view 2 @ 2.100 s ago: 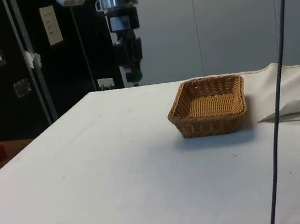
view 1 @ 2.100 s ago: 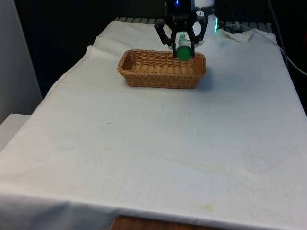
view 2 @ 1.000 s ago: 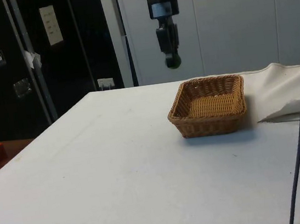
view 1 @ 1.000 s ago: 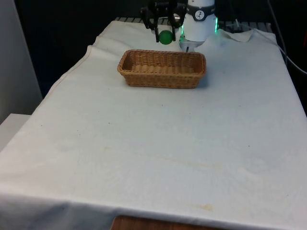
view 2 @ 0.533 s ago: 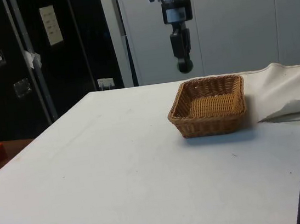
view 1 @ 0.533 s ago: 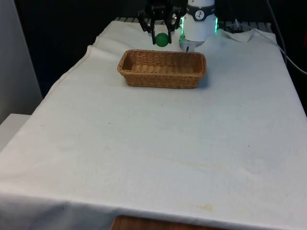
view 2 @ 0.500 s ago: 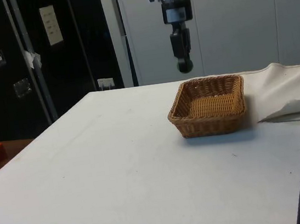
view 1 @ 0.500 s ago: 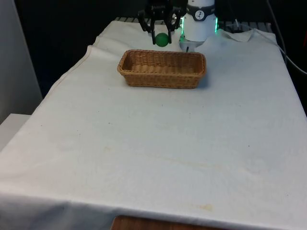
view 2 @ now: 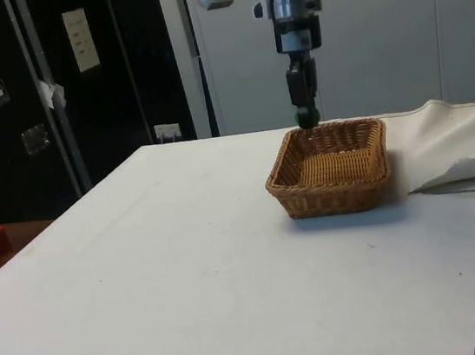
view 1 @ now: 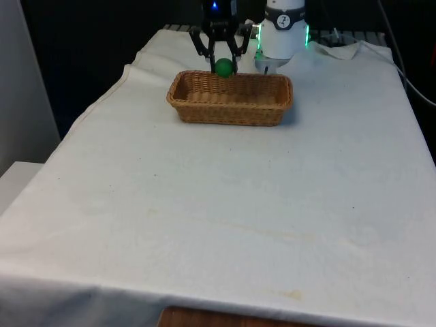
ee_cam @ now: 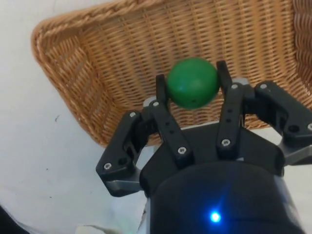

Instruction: Pick up the ball and place it into the basket.

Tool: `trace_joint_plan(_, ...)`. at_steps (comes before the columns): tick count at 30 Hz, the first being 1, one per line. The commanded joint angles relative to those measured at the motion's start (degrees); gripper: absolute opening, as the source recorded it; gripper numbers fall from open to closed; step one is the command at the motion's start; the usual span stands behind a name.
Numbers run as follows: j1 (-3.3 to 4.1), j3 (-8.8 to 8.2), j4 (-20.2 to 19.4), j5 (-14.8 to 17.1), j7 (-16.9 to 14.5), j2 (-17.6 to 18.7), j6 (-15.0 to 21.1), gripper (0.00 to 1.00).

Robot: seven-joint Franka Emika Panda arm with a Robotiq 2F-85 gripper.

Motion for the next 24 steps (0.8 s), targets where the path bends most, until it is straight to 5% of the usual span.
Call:
trace_joint_plan(1, 0.00, -0.29, -0.9, 0.2, -0.5, 0.2, 1.7, 0.03)
trace_joint_plan(13, 0.69, -0.57, -3.7, 3.7, -1.9, 3.8, 7.8, 0.03)
trace_joint_plan(15, 0.29, -0.34, -2.9, 3.0, -1.3, 4.9, 7.3, 0.03)
trace_joint_plan(23, 0.69, 0.57, -4.4, 9.1, -3.8, 7.7, 11.3, 0.03)
trace_joint_plan(24, 0.40, 0.29, -3.4, 6.8, -2.6, 7.8, 9.9, 0.03)
